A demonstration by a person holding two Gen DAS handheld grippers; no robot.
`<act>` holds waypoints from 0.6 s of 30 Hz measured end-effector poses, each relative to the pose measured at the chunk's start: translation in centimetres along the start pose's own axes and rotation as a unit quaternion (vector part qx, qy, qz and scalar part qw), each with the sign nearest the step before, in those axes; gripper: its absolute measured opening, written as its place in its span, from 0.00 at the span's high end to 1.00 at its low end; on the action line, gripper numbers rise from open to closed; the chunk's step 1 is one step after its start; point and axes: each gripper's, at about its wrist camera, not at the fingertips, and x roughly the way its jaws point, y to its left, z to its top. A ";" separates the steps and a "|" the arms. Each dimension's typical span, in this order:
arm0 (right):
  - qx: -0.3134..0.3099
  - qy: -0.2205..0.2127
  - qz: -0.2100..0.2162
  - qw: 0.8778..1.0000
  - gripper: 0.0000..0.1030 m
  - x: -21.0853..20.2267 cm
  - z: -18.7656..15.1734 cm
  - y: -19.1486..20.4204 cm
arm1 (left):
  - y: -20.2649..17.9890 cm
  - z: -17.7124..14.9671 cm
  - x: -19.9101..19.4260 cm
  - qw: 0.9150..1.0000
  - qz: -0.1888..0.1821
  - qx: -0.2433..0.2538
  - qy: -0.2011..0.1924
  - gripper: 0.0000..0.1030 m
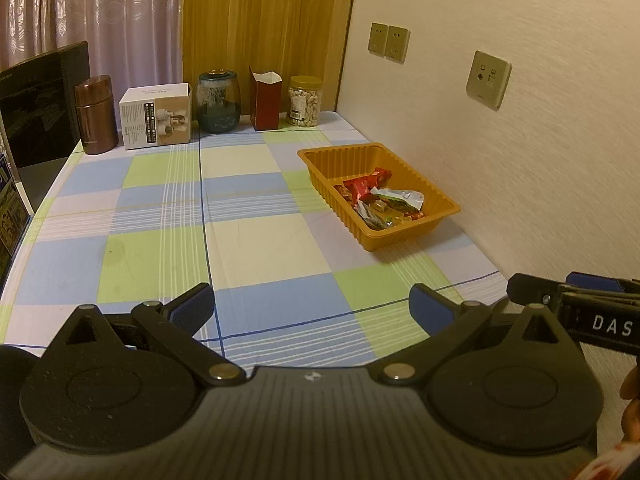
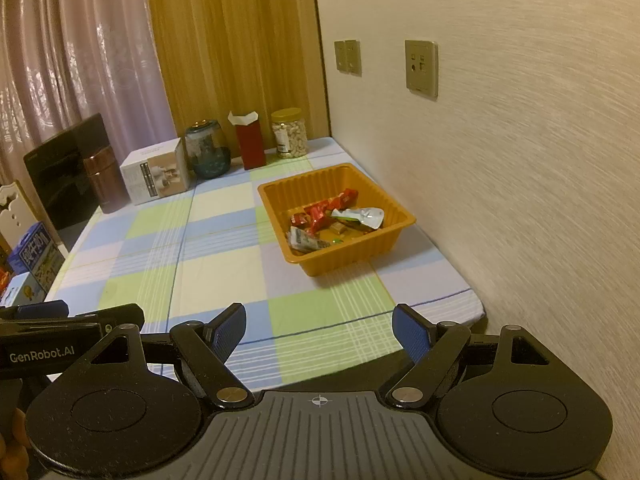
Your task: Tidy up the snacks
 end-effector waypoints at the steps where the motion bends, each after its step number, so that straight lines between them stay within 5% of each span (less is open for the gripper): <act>1: 0.000 0.000 0.000 1.000 0.22 0.0 0.0 0.0 | 0.0 0.0 0.0 1.000 0.000 0.000 0.000 0.00; 18: -0.001 0.001 0.000 1.000 0.22 0.0 -0.1 0.0 | -0.1 -0.3 0.2 1.000 -0.001 -0.001 0.002 0.00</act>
